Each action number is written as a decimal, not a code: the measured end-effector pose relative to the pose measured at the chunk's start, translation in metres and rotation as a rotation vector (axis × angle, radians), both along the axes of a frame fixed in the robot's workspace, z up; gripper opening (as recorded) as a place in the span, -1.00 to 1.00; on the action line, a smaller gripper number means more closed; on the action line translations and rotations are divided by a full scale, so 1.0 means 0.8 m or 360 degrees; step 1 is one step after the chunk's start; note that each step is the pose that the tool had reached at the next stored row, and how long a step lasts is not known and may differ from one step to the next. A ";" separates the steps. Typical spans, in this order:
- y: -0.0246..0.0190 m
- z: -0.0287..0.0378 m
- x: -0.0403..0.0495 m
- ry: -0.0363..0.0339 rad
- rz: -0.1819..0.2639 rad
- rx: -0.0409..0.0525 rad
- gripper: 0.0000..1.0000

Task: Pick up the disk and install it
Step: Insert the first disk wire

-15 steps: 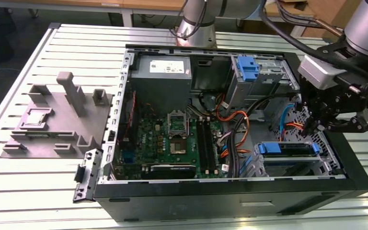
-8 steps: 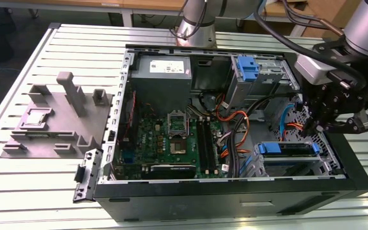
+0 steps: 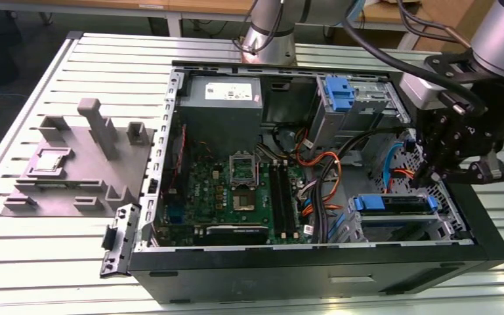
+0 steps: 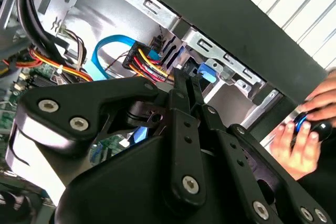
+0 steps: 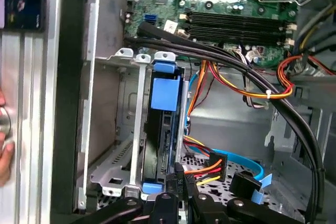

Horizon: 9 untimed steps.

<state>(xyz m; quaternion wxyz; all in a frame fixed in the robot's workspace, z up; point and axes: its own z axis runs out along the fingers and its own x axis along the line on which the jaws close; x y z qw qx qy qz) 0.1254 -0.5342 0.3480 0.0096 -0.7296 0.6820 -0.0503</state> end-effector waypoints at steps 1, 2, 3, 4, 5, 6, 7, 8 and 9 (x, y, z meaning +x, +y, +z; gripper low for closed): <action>0.0000 -0.0002 0.000 0.0000 -0.0014 0.0000 -0.66; 0.0000 -0.0003 -0.001 0.0000 -0.0020 0.0000 -0.66; 0.0000 -0.0004 -0.001 0.0000 -0.0021 0.0000 -0.66; 0.0000 -0.0005 -0.002 0.0000 -0.0023 0.0000 -0.66; 0.0000 -0.0005 -0.003 0.0000 -0.0024 0.0000 -0.66; 0.0000 -0.0005 -0.004 0.0000 -0.0025 0.0000 -0.66; 0.0000 -0.0006 -0.004 0.0000 -0.0026 0.0000 -0.66; 0.0000 -0.0006 -0.005 0.0000 -0.0026 0.0000 -0.66; 0.0000 -0.0006 -0.005 0.0000 -0.0026 0.0000 -0.66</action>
